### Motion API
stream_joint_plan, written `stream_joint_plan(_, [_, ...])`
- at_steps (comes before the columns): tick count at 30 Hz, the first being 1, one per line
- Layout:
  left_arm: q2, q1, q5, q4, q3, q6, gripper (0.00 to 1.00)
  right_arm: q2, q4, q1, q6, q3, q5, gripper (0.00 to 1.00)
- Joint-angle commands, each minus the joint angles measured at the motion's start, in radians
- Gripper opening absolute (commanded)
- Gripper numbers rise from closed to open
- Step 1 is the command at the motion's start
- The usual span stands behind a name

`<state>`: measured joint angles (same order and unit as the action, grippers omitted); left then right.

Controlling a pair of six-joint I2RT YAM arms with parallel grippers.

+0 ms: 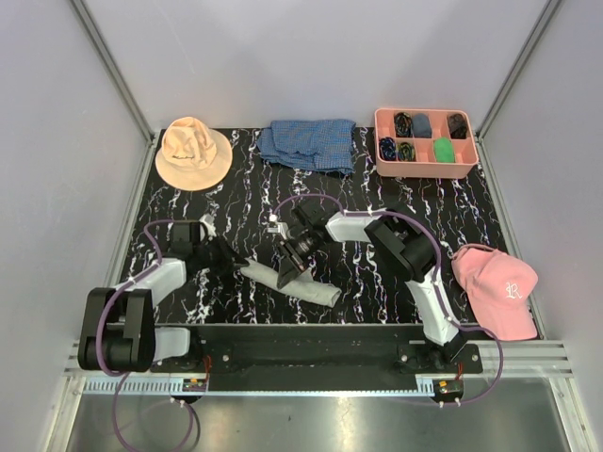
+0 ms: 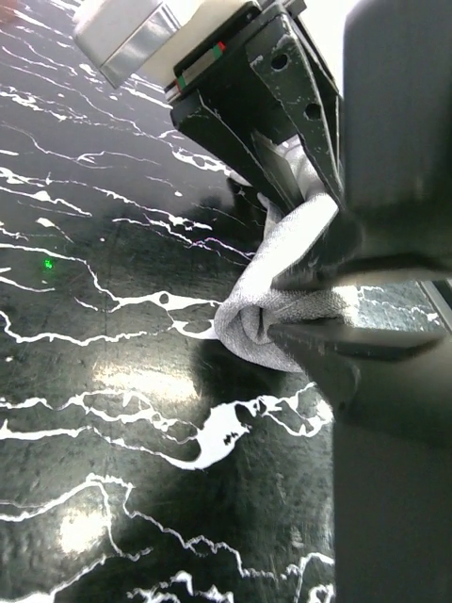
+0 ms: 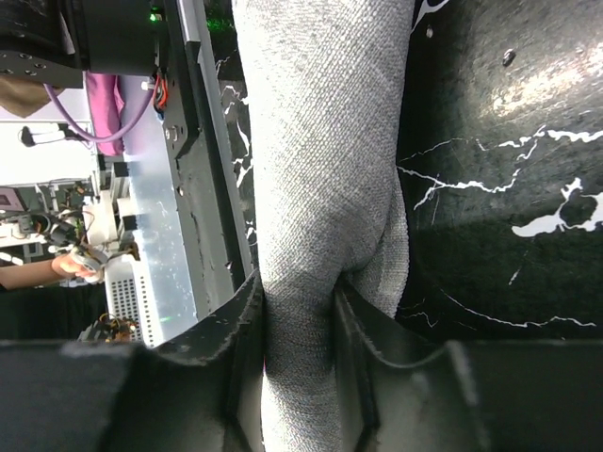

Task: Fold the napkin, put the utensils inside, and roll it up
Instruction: Roll the napkin with the utensil

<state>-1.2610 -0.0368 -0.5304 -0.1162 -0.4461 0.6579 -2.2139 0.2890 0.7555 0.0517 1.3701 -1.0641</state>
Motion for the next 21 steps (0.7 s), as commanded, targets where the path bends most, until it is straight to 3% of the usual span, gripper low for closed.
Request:
stream_joint_plan(1, [-0.026, 0.005, -0.045, 0.049, -0.002, 0.002, 0.06, -0.014, 0.036, -0.012, 0.013, 0.030, 0.035, 0.40])
stream_joint_plan(3, [-0.047, 0.005, -0.043, 0.044, -0.009, 0.003, 0.00, 0.008, 0.059, -0.016, 0.020, 0.038, 0.093, 0.52])
stream_joint_plan(7, [-0.086, 0.005, -0.039, 0.029, -0.028, -0.001, 0.00, 0.126, 0.104, -0.024, 0.031, 0.057, 0.229, 0.61])
stream_joint_plan(13, [-0.123, 0.005, -0.043, 0.020, -0.046, -0.003, 0.00, 0.342, 0.107, 0.001, 0.010, 0.005, 0.518, 0.66])
stream_joint_plan(17, [-0.132, 0.006, -0.039, 0.007, -0.057, -0.006, 0.00, 0.433, 0.096, 0.146, -0.105, -0.065, 0.830, 0.67])
stream_joint_plan(21, [-0.138, 0.006, -0.037, 0.001, -0.066, -0.009, 0.00, 0.450, 0.058, 0.252, -0.142, -0.124, 0.963, 0.67])
